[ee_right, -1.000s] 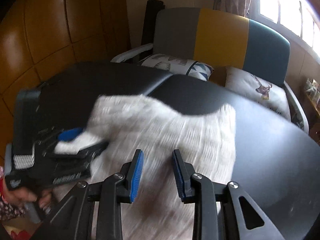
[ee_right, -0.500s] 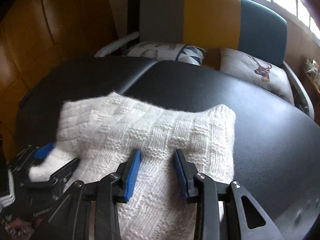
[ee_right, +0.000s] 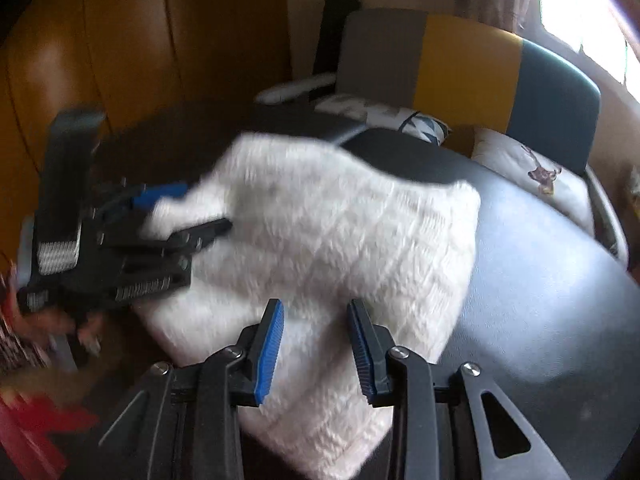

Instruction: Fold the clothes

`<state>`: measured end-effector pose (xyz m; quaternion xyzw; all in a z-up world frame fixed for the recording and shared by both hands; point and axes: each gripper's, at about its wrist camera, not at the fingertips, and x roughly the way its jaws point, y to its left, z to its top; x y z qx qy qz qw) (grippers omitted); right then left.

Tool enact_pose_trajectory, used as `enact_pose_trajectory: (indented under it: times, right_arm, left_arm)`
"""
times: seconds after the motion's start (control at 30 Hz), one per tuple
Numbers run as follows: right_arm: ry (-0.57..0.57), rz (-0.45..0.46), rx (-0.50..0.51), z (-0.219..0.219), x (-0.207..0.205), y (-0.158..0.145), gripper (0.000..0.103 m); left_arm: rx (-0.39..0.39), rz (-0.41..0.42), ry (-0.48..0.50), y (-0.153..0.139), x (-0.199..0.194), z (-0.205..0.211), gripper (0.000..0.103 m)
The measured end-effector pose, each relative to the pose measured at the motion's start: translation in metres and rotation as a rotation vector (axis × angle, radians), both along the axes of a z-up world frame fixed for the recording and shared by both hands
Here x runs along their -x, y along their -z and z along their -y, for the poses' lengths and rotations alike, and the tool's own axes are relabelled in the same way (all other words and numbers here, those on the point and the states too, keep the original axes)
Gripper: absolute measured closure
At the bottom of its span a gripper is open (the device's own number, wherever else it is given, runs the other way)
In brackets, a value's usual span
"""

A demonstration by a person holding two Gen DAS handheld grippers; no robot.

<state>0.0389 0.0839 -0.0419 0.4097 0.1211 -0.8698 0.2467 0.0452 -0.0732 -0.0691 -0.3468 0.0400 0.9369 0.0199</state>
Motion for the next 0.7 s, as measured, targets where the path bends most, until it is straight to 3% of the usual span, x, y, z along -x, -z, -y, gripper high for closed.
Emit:
enact_pose_trajectory:
  times: [0.07, 0.13, 0.27, 0.33, 0.37, 0.4, 0.43, 0.47, 0.53, 0.7]
  right_arm:
    - [0.003, 0.062, -0.055, -0.001, -0.005, 0.021, 0.07]
    - [0.014, 0.049, -0.016, -0.008, -0.011, 0.026, 0.07]
    - [0.021, 0.108, 0.063, -0.018, -0.005, 0.018, 0.07]
    - [0.03, 0.109, 0.125, -0.027, -0.005, 0.001, 0.07]
    - [0.04, 0.105, 0.157, -0.032, -0.005, -0.007, 0.068]
    - [0.068, 0.092, 0.194, -0.039, -0.004, -0.016, 0.064]
    - [0.106, 0.087, 0.223, -0.048, -0.001, -0.023, 0.062]
    - [0.145, 0.094, 0.241, -0.056, 0.004, -0.028, 0.06]
    - [0.184, 0.13, 0.259, -0.065, 0.015, -0.028, 0.046]
    - [0.242, 0.258, 0.354, -0.086, 0.044, -0.017, 0.033]
  left_arm:
    - [0.003, 0.001, 0.007, 0.002, 0.002, 0.002, 0.021]
    - [-0.018, 0.023, 0.021, 0.001, 0.006, 0.004, 0.021]
    - [-0.122, 0.07, 0.027, -0.016, 0.012, 0.021, 0.021]
    - [-0.158, 0.037, 0.017, -0.035, 0.012, 0.032, 0.017]
    - [-0.175, 0.021, 0.011, -0.044, 0.013, 0.038, 0.013]
    - [-0.18, 0.01, -0.002, -0.052, 0.017, 0.044, 0.002]
    - [-0.19, 0.026, 0.001, -0.053, 0.024, 0.047, 0.0]
    - [-0.2, 0.042, 0.004, -0.054, 0.03, 0.05, 0.0]
    - [-0.222, 0.083, 0.009, -0.051, 0.04, 0.055, 0.0]
    - [-0.287, 0.205, 0.019, -0.031, 0.058, 0.061, 0.0]
